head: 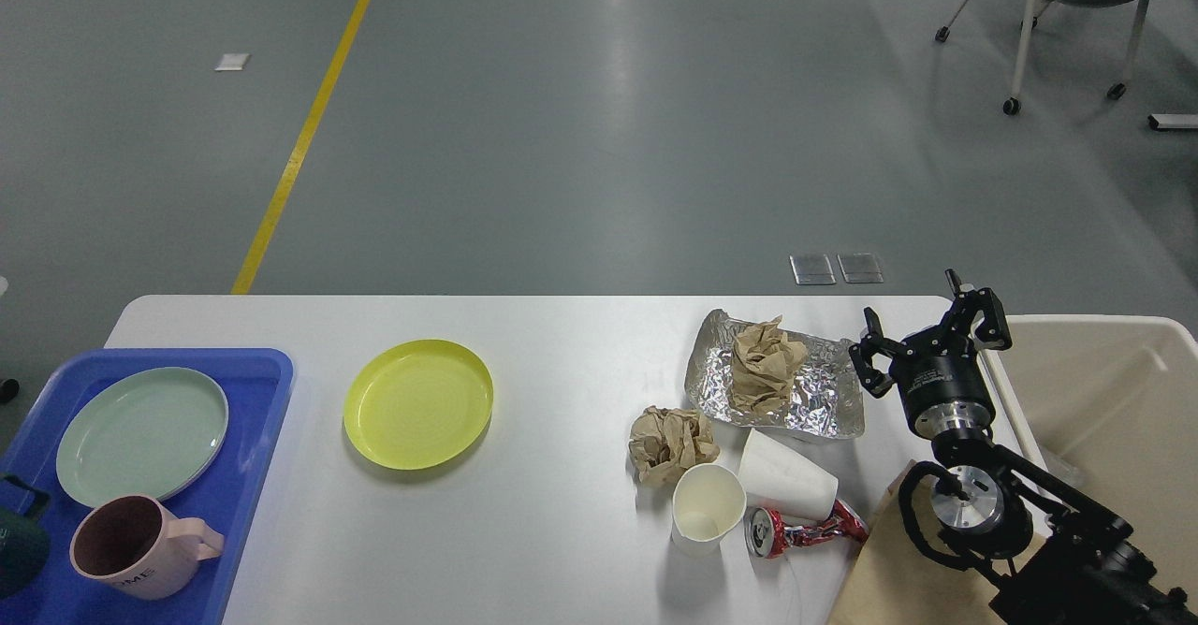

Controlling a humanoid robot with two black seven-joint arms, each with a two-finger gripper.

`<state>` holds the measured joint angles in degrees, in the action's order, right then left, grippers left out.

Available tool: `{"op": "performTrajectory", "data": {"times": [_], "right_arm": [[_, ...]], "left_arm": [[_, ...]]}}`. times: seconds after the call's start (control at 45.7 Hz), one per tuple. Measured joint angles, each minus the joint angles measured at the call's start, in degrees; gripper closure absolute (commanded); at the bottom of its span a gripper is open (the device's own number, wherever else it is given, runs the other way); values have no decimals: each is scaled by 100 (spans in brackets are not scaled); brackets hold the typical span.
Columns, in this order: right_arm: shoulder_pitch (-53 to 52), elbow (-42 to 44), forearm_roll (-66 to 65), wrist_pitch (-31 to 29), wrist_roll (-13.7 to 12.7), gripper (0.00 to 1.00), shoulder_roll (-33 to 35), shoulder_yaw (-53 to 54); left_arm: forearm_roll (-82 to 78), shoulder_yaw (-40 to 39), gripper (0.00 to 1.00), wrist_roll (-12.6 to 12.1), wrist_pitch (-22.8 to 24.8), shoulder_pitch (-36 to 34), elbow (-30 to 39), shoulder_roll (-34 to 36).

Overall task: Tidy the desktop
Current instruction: 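Release the teal mug and withdraw the left gripper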

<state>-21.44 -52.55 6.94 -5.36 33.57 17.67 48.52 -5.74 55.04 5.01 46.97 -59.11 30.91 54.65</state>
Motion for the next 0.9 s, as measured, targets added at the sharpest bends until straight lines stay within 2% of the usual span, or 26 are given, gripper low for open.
{"op": "performTrajectory", "data": {"times": [0.328,0.898], "right_arm": [[0,6,0,0,0,0,0,0],[0,6,0,0,0,0,0,0]], "left_arm": [[8,-134,98,4,-264,235,-63,-310],[-7,-155,96,25,-128,423,-59,-254]]}}
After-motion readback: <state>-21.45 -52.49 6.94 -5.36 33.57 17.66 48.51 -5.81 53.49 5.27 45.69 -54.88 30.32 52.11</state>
